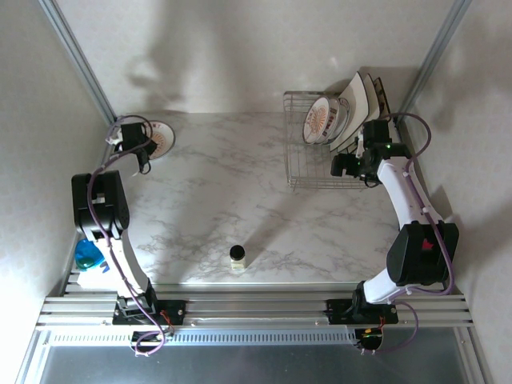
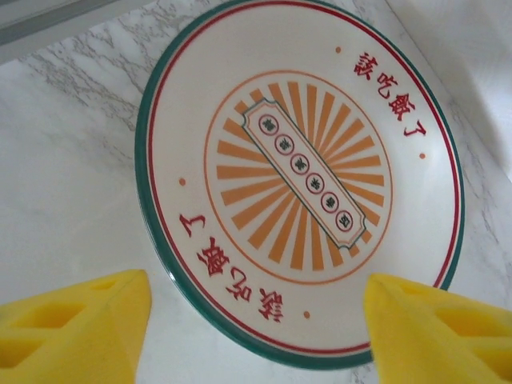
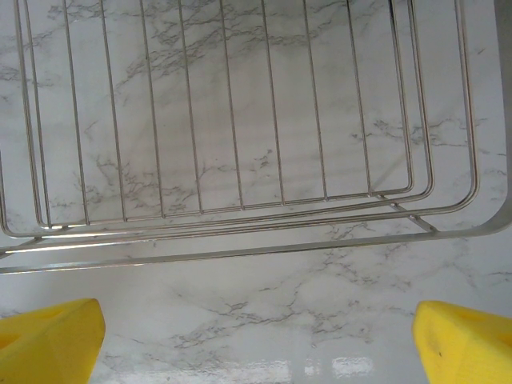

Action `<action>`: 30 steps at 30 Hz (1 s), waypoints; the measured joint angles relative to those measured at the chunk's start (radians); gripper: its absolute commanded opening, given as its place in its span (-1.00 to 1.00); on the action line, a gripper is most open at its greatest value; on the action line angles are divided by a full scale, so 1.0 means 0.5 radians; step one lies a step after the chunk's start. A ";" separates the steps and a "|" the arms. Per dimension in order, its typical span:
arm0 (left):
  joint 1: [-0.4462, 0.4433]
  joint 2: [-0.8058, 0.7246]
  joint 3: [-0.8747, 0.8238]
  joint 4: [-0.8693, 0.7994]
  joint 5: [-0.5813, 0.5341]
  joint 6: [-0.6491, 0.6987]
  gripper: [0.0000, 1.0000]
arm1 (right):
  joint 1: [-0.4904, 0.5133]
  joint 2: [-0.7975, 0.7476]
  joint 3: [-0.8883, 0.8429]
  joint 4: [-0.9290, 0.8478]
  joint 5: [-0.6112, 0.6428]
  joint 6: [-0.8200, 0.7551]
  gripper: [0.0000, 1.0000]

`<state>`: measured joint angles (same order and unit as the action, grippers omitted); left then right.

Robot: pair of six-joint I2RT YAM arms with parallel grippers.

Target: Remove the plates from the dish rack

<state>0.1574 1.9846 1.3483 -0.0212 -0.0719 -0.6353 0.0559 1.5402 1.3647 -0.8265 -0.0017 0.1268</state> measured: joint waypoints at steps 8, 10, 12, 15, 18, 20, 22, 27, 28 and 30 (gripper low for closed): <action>-0.342 -0.362 0.128 -0.419 -0.053 0.509 0.99 | 0.008 0.005 0.128 -0.033 -0.039 -0.001 0.98; -0.394 -0.411 0.244 -0.554 0.005 0.606 0.99 | 0.024 0.037 0.273 -0.066 -0.036 -0.001 0.98; -0.413 -0.438 0.340 -0.685 0.059 0.692 0.99 | 0.063 0.098 0.456 -0.092 -0.027 -0.002 0.98; -0.440 -0.449 0.417 -0.887 0.074 0.809 0.99 | 0.153 0.256 0.777 -0.127 0.008 -0.003 0.98; -0.501 -0.448 0.421 -1.067 0.056 0.892 0.99 | 0.234 0.479 1.119 -0.177 0.036 -0.011 0.98; -0.539 -0.448 0.421 -1.142 0.055 0.923 0.99 | 0.275 0.646 1.332 -0.208 0.065 -0.017 0.97; -0.563 -0.448 0.420 -1.180 0.069 0.956 0.99 | 0.305 0.829 1.540 -0.236 0.095 -0.024 0.94; -0.576 -0.448 0.418 -1.225 0.124 1.008 0.99 | 0.354 1.282 2.030 -0.298 0.240 -0.066 0.83; -0.575 -0.448 0.416 -1.226 0.132 1.014 0.99 | 0.356 1.363 2.118 -0.314 0.268 -0.072 0.81; -0.576 -0.448 0.414 -1.228 0.152 1.026 0.99 | 0.361 1.510 2.265 -0.328 0.316 -0.078 0.77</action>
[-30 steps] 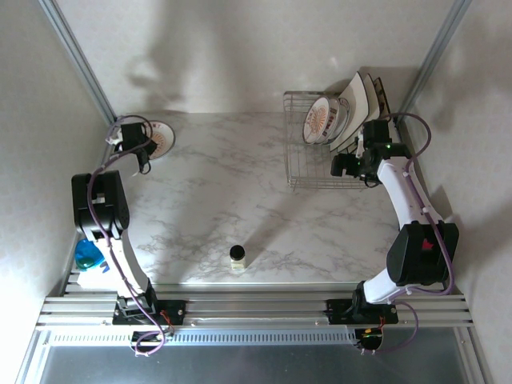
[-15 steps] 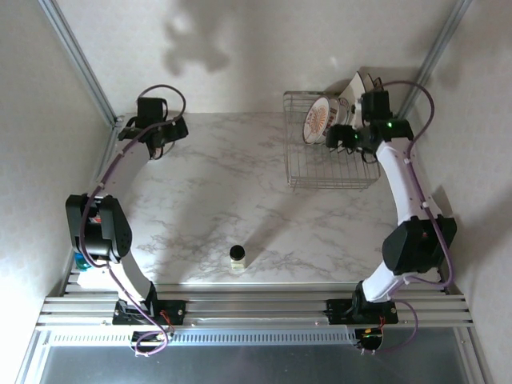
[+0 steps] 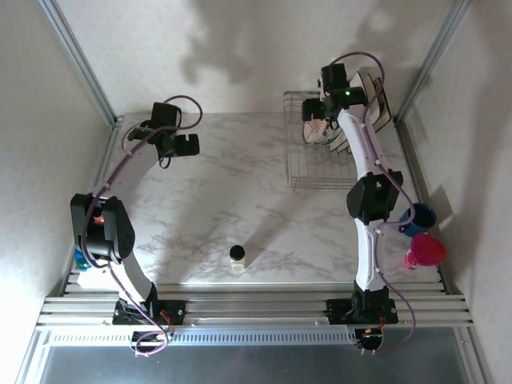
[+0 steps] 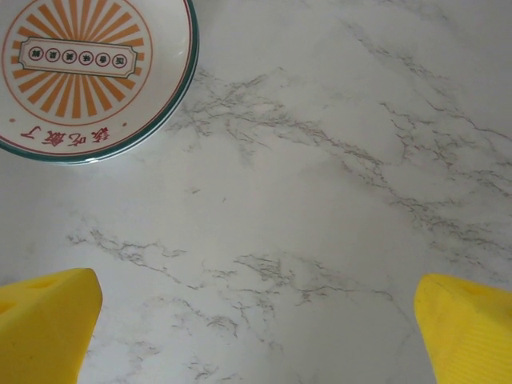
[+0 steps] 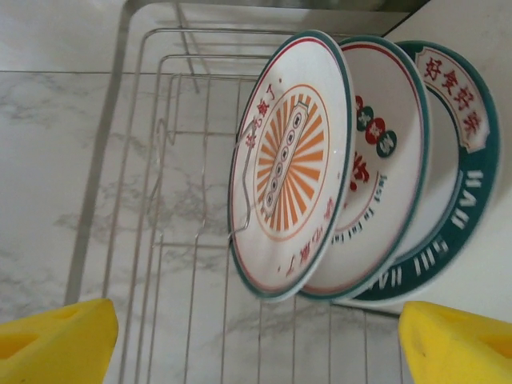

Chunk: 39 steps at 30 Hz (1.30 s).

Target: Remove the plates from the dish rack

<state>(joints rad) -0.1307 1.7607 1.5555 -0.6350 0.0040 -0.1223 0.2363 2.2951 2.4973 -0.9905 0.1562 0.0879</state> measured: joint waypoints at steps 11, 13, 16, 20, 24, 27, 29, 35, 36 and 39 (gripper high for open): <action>-0.011 -0.001 -0.035 0.004 0.043 0.039 0.99 | 0.004 0.316 0.208 0.066 0.179 -0.028 0.42; -0.011 -0.001 -0.035 0.004 0.055 0.044 0.99 | 0.004 0.357 0.248 0.090 0.212 -0.021 0.37; -0.011 -0.001 -0.038 0.007 0.062 0.044 0.99 | 0.005 0.412 0.287 0.135 0.238 -0.006 0.26; -0.011 -0.001 -0.040 0.008 0.062 0.045 0.99 | 0.005 0.472 0.320 0.185 0.286 0.015 0.15; -0.011 -0.001 -0.040 0.009 0.062 0.044 0.99 | 0.006 0.538 0.389 0.233 0.340 0.031 -0.01; -0.011 -0.001 -0.040 0.009 0.062 0.044 0.99 | 0.010 0.548 0.395 0.263 0.369 0.046 -0.15; -0.011 -0.001 -0.040 0.009 0.062 0.044 0.99 | 0.013 0.548 0.402 0.278 0.380 0.057 -0.23; -0.011 -0.001 -0.040 0.009 0.062 0.044 0.99 | 0.018 0.548 0.406 0.301 0.385 0.066 -0.39; -0.011 -0.001 -0.040 0.010 0.062 0.044 0.99 | 0.018 0.548 0.406 0.303 0.385 0.066 -0.48; -0.011 -0.001 -0.040 0.011 0.062 0.044 0.99 | 0.020 0.548 0.407 0.308 0.385 0.076 -0.64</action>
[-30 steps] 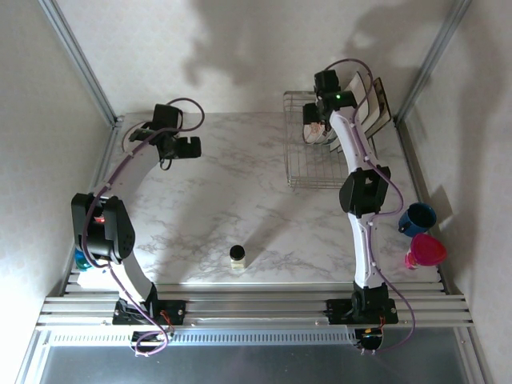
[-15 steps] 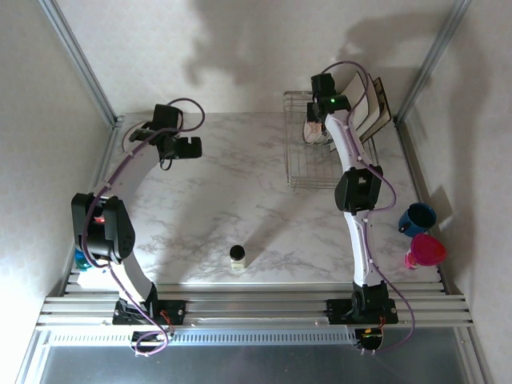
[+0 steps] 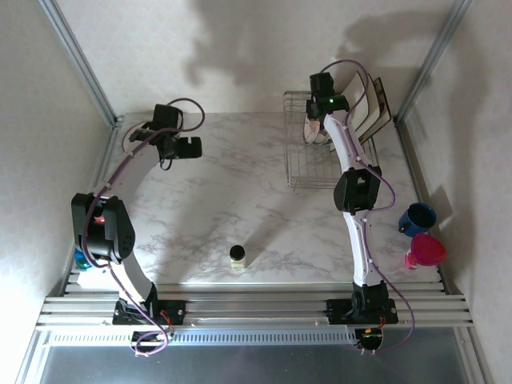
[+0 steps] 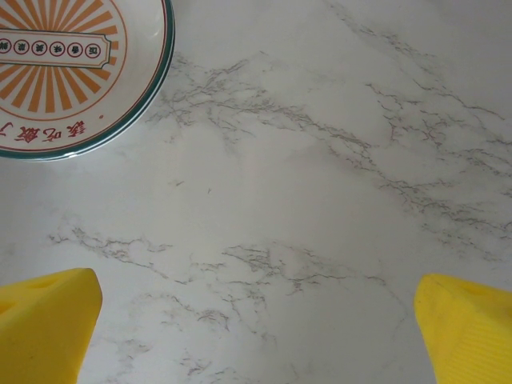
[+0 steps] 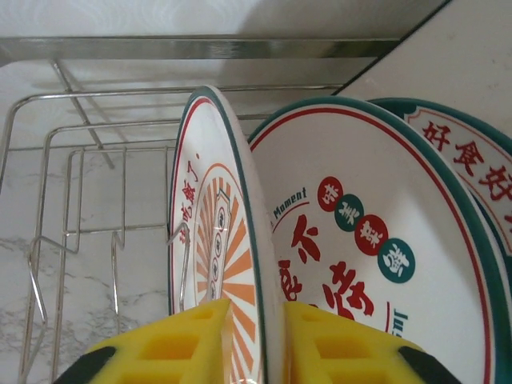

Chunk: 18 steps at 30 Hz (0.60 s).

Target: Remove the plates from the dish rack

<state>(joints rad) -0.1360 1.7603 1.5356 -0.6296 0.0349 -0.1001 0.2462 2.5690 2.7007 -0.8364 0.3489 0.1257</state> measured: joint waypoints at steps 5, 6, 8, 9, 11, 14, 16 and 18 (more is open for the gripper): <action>0.000 0.000 -0.039 0.009 0.007 0.000 0.99 | 0.007 0.001 -0.001 0.001 0.054 0.011 -0.94; 0.000 0.000 -0.050 0.010 0.008 0.000 0.99 | 0.006 0.002 -0.001 -0.005 0.066 0.011 -0.99; 0.000 0.000 -0.064 0.008 0.008 0.000 0.99 | 0.007 0.002 -0.001 -0.005 0.067 0.018 -1.00; 0.000 0.000 -0.067 0.008 0.008 0.000 0.99 | 0.011 0.002 -0.001 -0.005 0.071 0.018 -1.00; 0.000 0.000 -0.069 0.008 0.008 0.000 0.99 | 0.015 0.002 -0.001 -0.005 0.084 0.018 -1.00; 0.000 0.000 -0.071 0.009 0.008 -0.001 0.99 | 0.018 0.001 -0.001 -0.005 0.089 0.018 -1.00; 0.000 -0.006 -0.086 0.011 0.008 -0.001 0.99 | 0.018 0.001 -0.001 -0.006 0.090 0.018 -1.00; 0.000 -0.015 -0.113 0.009 0.008 -0.001 0.99 | 0.019 -0.003 -0.001 -0.011 0.095 0.018 -1.00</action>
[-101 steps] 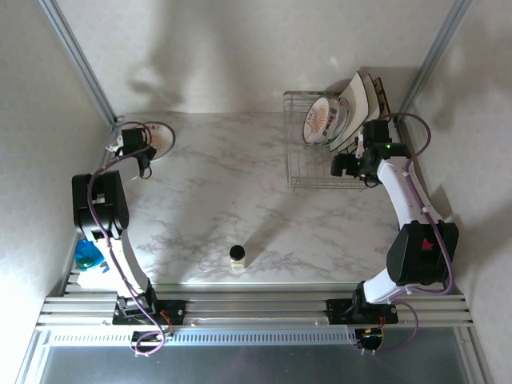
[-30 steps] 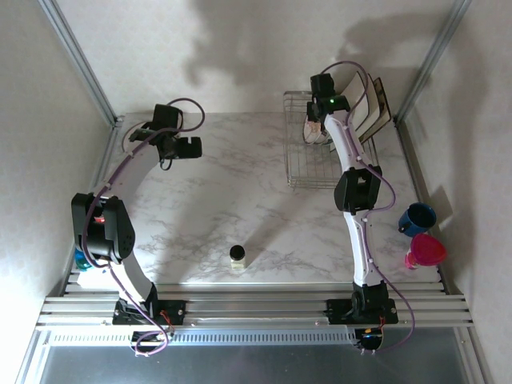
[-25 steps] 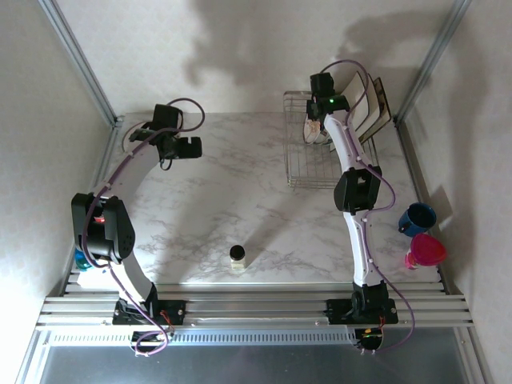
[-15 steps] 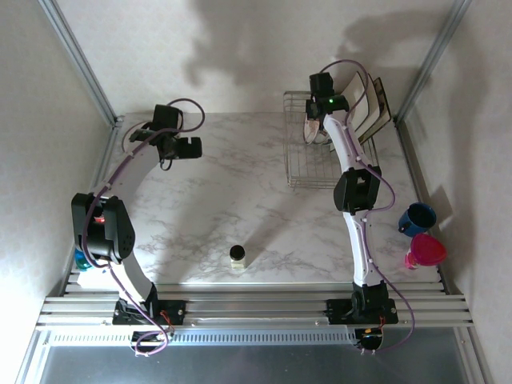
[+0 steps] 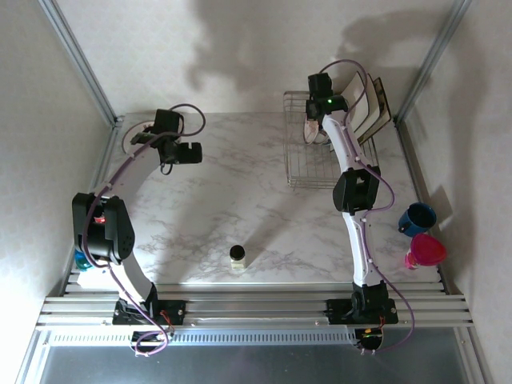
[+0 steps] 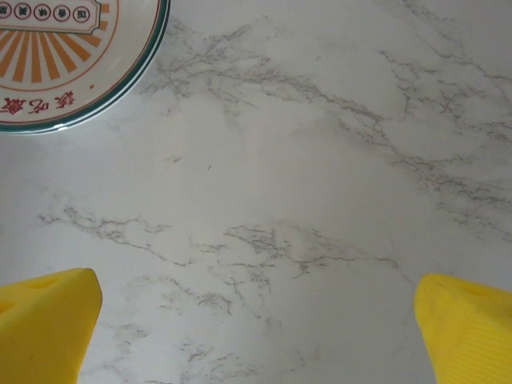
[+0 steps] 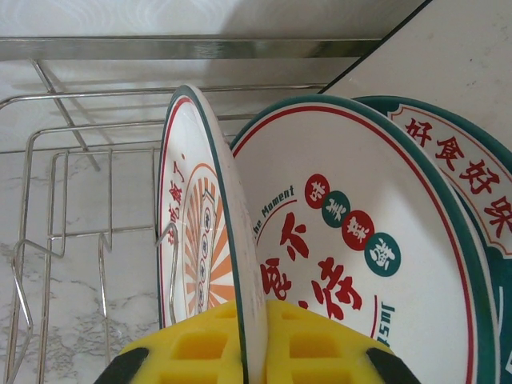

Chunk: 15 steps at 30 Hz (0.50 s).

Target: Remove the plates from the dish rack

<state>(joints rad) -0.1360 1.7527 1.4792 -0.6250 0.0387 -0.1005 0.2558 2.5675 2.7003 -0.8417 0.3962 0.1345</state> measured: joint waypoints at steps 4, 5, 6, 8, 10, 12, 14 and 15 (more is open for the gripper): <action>0.000 -0.009 -0.028 0.003 0.000 -0.001 0.99 | 0.008 -0.042 -0.003 -0.054 0.010 -0.009 -1.00; 0.000 -0.013 -0.036 0.005 0.000 -0.001 0.99 | 0.012 -0.063 -0.008 -0.073 0.018 -0.018 -1.00; 0.000 -0.018 -0.045 0.007 0.001 -0.001 0.99 | 0.017 -0.091 -0.016 -0.092 0.032 -0.024 -1.00; 0.000 -0.026 -0.057 0.008 0.007 -0.001 0.99 | 0.024 -0.157 -0.041 -0.114 0.060 -0.040 -1.00; 0.000 -0.033 -0.065 0.008 0.008 -0.001 0.99 | 0.027 -0.236 -0.076 -0.144 0.091 -0.050 -1.00; 0.000 -0.038 -0.073 0.011 0.008 -0.001 0.99 | 0.029 -0.326 -0.107 -0.169 0.114 -0.070 -1.00; 0.000 -0.038 -0.076 0.019 0.014 -0.001 0.99 | 0.034 -0.438 -0.171 -0.180 0.128 -0.086 -1.00; 0.000 -0.039 -0.080 0.025 0.014 -0.001 0.99 | 0.039 -0.504 -0.218 -0.175 0.108 -0.086 -1.00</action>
<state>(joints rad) -0.1360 1.7332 1.4391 -0.6125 0.0460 -0.1009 0.2752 2.3157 2.5912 -0.9291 0.4503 0.0914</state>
